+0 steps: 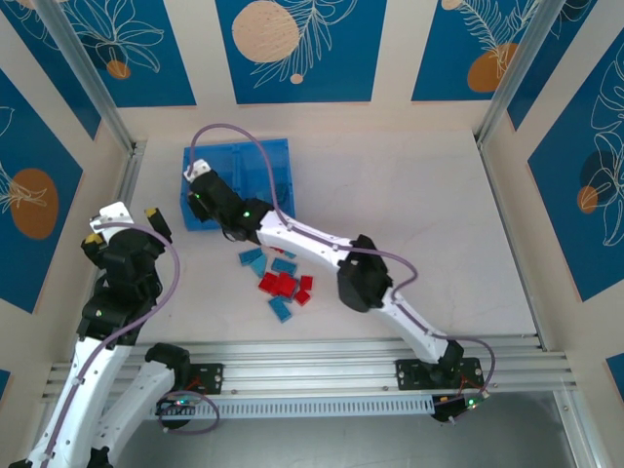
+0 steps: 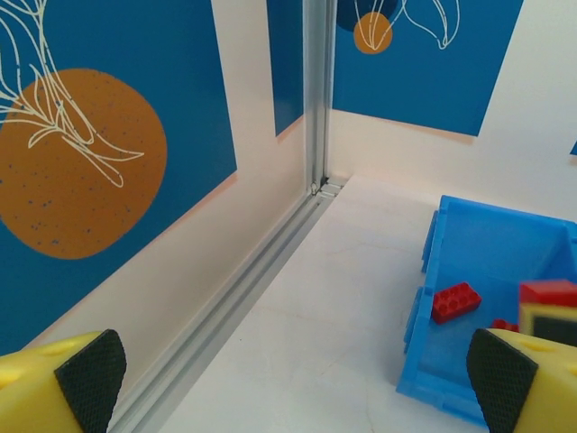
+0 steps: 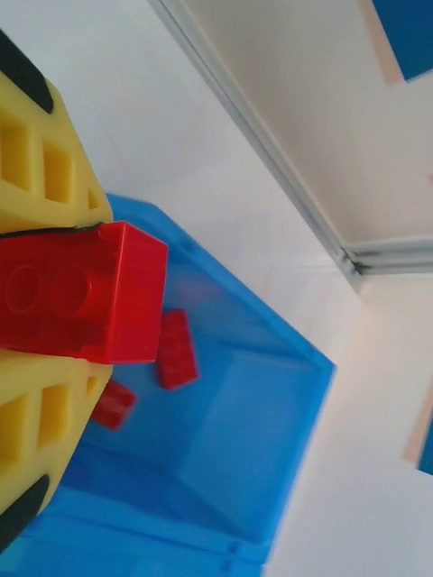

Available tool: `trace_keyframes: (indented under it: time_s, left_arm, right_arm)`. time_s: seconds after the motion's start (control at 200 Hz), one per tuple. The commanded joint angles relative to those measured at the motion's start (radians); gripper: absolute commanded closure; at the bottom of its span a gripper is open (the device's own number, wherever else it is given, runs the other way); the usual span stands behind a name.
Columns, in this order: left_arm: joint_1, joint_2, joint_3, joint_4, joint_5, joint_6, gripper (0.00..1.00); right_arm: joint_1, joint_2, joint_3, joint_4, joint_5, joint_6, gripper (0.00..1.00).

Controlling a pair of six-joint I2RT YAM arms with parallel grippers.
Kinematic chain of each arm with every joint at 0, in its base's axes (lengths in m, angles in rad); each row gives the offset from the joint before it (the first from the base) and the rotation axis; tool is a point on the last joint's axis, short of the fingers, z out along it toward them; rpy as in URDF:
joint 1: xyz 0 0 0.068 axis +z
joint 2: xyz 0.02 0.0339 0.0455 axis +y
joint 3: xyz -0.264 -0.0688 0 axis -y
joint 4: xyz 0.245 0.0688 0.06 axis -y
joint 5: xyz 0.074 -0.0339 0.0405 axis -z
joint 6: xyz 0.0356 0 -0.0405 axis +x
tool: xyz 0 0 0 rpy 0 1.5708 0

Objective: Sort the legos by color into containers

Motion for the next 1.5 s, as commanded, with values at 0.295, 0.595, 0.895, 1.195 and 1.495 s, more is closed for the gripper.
trace_keyframes:
  time_s: [0.295,0.595,0.895,1.195,1.495]
  left_arm:
    - [0.031,0.000,-0.010,0.027,0.053,-0.018,0.00]
    - [0.033,0.012,-0.021,0.038,0.097,0.011,0.00]
    - [0.032,0.049,-0.026,0.048,0.431,0.161,0.00]
    - [0.029,0.211,0.059,-0.058,0.752,0.191,0.00]
    - [-0.022,0.526,0.083,-0.201,0.954,-0.373,0.04]
  right_arm:
    - [-0.042,0.231,0.267,0.098,-0.121,-0.168,0.60]
    - [-0.037,0.135,0.282,0.005,-0.156,-0.133,0.31]
    - [-0.038,-0.371,-0.151,-0.234,-0.251,0.018,0.30]
    - [-0.049,-1.026,-0.964,-0.167,-0.397,0.121,0.24]
    - [-0.121,-1.445,-1.446,-0.196,-0.477,0.418,0.03]
